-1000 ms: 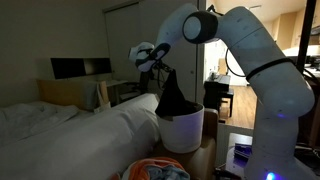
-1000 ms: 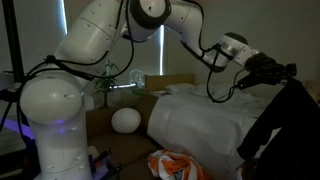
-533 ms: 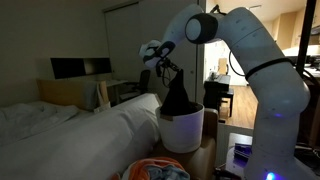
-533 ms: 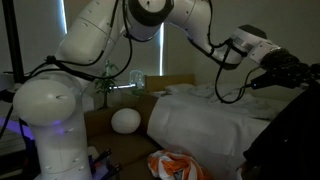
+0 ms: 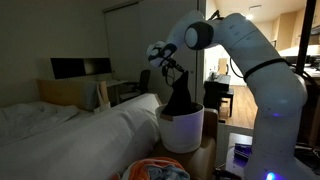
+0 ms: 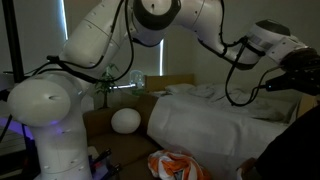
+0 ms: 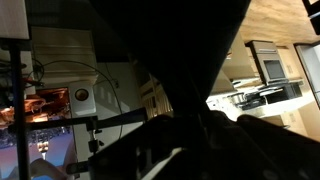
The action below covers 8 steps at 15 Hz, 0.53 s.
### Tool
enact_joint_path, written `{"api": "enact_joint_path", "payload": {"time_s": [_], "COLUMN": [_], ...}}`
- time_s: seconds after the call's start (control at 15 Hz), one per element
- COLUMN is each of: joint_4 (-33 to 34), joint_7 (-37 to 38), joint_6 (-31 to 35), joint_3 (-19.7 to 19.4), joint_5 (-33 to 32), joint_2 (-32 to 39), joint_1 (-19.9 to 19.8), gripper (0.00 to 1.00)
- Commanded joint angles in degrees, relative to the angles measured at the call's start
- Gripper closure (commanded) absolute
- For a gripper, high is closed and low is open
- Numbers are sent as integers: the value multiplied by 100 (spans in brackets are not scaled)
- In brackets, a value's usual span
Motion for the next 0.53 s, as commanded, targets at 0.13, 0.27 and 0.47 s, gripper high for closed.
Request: {"api": "enact_joint_path", "payload": {"time_s": [0.13,0.27,0.47], "joint_4": [811,1031,1333], "joint_7": [-552,-657,-788], "joint_6": [-261,-290,-403], "joint_3": [-59,-86,-185], "joint_5": [480,692,1055], "joint_2": [897,1164,1460], "joint_1": [-102,-154,-274], "gripper": [95,95,95]}}
